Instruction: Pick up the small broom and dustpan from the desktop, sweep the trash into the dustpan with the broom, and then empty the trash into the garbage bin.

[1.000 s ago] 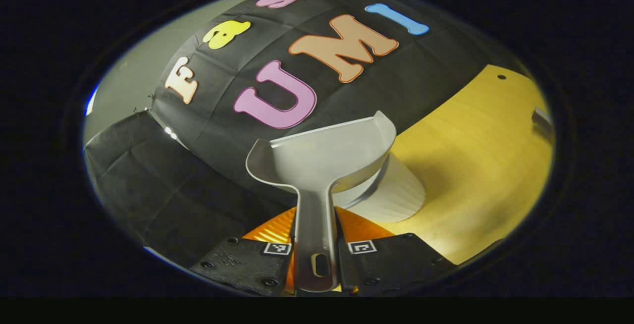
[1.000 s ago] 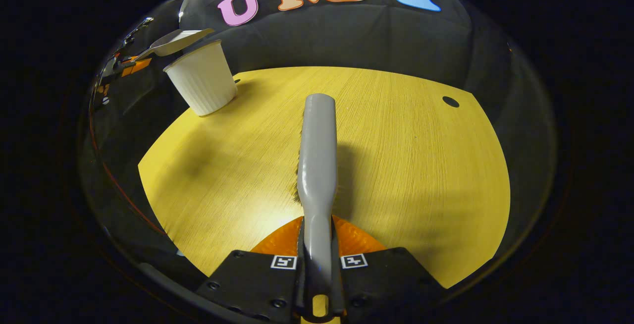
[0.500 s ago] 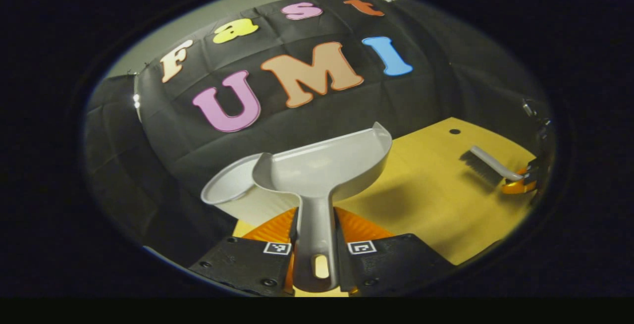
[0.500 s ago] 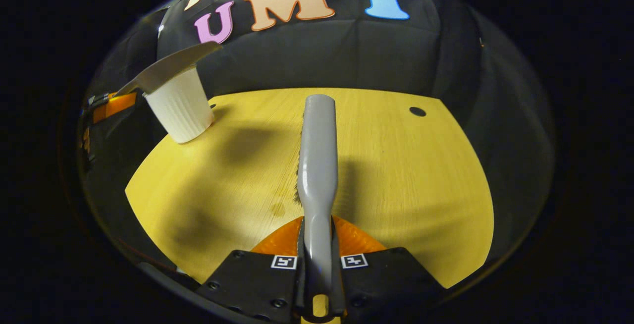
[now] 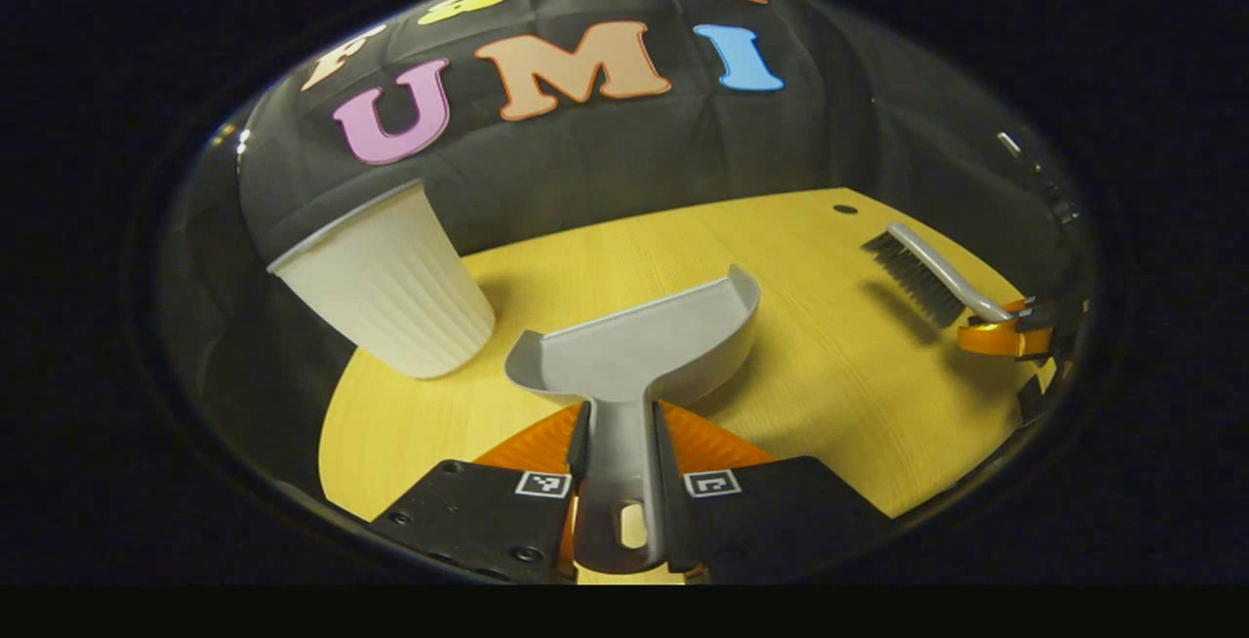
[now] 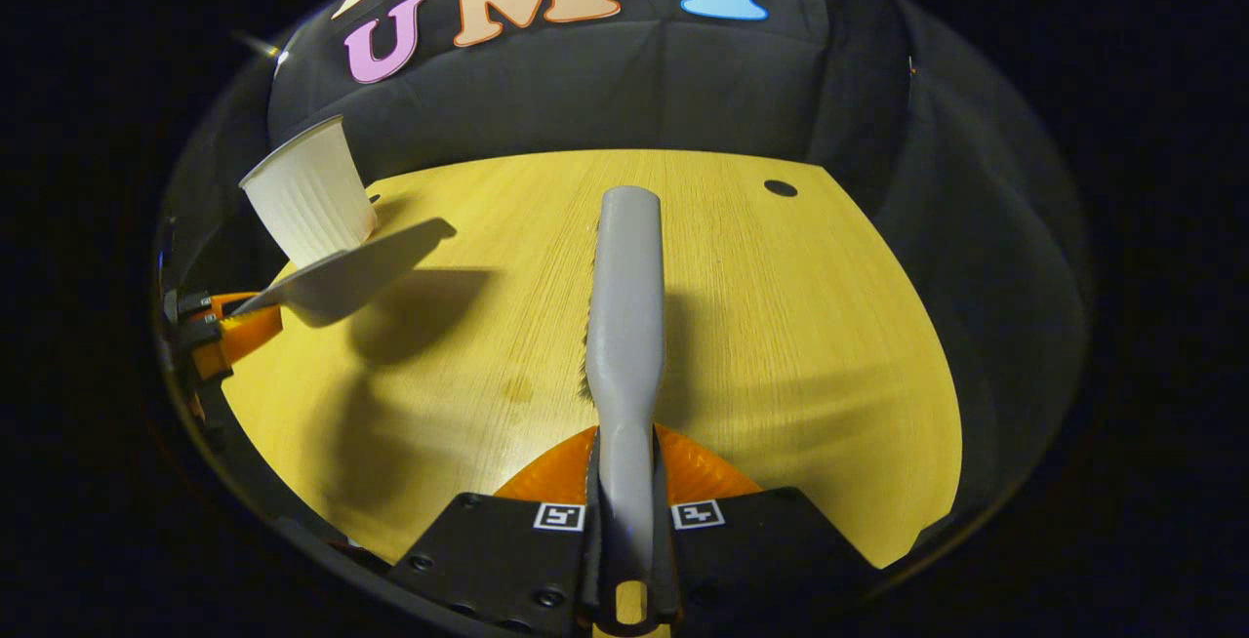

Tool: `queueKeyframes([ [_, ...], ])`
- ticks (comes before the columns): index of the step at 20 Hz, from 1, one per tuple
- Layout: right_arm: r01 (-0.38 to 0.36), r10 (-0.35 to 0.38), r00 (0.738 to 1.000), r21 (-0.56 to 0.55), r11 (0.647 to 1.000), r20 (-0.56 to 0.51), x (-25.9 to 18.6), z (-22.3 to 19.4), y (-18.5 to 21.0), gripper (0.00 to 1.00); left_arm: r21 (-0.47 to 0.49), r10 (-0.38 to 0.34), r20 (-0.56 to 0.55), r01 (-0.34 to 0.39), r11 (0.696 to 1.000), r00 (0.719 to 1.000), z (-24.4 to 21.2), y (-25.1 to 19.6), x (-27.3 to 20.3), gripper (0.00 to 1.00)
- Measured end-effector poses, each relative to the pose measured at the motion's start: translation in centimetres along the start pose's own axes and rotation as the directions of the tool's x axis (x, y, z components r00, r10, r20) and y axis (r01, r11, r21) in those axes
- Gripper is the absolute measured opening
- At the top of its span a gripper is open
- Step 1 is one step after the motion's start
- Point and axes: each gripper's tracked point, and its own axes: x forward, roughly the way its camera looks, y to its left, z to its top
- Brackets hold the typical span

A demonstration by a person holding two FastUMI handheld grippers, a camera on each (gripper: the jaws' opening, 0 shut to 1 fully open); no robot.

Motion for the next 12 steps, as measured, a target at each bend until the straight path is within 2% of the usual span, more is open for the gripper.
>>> queueKeyframes([
  [1,0.006,-0.006,1.000,-0.010,1.000,-0.009,0.3,-0.1,-0.2,0.17,0.010,0.008,-0.016,-0.008,1.000,1.000,-0.5,0.0,0.1,0.28],
  [3,0.009,-0.011,0.999,-0.029,1.000,-0.039,0.4,-0.2,-0.2,0.17,0.076,0.019,0.013,-0.020,0.997,1.000,0.2,0.3,0.6,0.28],
  [5,0.008,-0.011,0.997,-0.043,0.999,-0.079,0.5,-0.2,-0.2,0.17,0.100,0.025,-0.004,-0.024,0.995,1.000,-1.3,0.2,0.9,0.27],
  [6,0.008,-0.014,0.994,-0.050,0.999,-0.105,0.6,-0.2,-0.3,0.17,0.117,0.032,-0.003,-0.031,0.993,0.999,-1.3,0.2,0.9,0.29],
  [9,0.004,-0.012,0.992,-0.065,0.998,-0.123,0.1,0.3,-0.4,0.14,0.121,0.038,-0.011,-0.037,0.992,0.999,-2.0,0.2,1.1,0.27],
  [12,0.010,-0.021,0.991,-0.080,0.997,-0.130,-0.3,0.6,-0.5,0.17,0.118,0.043,-0.029,-0.040,0.992,0.999,-2.8,0.2,1.3,0.27],
])
